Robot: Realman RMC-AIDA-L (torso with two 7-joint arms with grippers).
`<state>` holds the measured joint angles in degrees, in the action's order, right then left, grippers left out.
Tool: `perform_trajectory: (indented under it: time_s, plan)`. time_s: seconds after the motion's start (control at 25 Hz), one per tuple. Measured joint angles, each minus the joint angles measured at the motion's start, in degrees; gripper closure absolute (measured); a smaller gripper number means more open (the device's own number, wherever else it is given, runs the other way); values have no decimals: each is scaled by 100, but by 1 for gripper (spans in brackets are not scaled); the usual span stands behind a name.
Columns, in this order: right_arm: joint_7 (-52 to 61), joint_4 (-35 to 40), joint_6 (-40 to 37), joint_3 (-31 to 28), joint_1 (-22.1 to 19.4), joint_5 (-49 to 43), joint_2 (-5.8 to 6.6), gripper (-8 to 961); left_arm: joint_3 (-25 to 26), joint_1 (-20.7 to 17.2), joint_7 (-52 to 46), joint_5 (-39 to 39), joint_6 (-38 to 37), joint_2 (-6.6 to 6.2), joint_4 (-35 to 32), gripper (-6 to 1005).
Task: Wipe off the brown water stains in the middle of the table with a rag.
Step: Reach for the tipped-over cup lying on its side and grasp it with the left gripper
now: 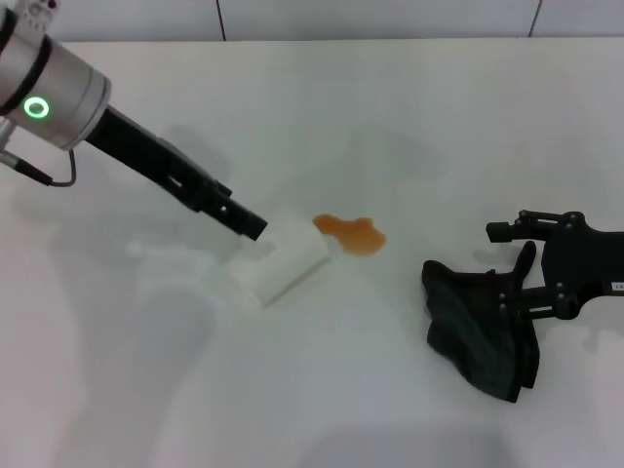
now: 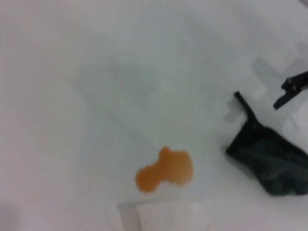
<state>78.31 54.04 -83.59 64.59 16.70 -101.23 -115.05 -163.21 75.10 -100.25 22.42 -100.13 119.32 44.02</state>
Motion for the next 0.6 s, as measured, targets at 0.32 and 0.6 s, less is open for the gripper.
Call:
perform_trajectory:
  time_s: [0.32, 0.6]
  plan:
    - [0, -64, 1, 1, 0, 15, 0, 81, -1, 64, -1, 389, 298, -3, -237, 147]
    - [0, -102, 0, 0, -15, 16, 0, 81, -1, 98, -7, 532, 692, -5, -641, 147]
